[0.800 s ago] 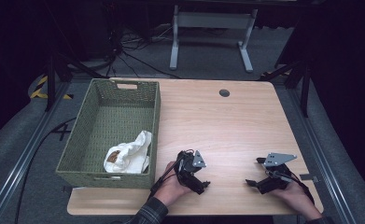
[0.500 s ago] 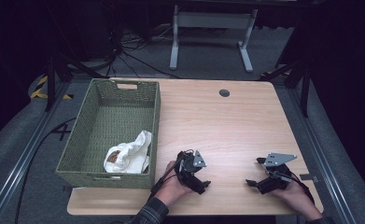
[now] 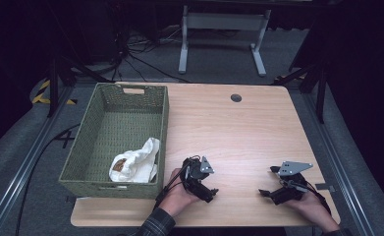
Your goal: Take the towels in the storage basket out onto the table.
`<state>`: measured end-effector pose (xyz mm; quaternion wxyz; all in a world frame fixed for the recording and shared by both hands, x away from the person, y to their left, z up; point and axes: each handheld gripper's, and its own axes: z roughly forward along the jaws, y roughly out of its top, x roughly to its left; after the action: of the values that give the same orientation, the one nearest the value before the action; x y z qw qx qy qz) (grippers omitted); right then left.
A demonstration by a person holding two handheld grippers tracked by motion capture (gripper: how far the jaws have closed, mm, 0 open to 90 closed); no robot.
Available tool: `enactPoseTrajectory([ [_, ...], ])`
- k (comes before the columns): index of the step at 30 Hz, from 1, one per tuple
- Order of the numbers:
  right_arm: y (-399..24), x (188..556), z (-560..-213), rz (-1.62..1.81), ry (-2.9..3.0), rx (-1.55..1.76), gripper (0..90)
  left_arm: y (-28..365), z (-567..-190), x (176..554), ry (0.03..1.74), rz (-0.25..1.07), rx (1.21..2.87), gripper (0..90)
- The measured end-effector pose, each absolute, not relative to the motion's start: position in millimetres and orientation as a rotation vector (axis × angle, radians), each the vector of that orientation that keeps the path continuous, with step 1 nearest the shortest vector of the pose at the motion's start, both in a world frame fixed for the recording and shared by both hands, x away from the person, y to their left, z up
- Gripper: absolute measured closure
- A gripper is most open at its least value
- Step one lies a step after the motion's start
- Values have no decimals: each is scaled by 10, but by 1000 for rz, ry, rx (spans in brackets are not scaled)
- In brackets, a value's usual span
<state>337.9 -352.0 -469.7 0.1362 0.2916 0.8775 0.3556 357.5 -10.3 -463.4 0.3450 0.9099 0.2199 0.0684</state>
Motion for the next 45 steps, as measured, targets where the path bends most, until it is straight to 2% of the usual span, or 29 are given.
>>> enactPoseTrajectory([
  [45,-3522,3375,-4697,1030,2540,845,3,-12,-4286,3602,595,109,2315,36],
])
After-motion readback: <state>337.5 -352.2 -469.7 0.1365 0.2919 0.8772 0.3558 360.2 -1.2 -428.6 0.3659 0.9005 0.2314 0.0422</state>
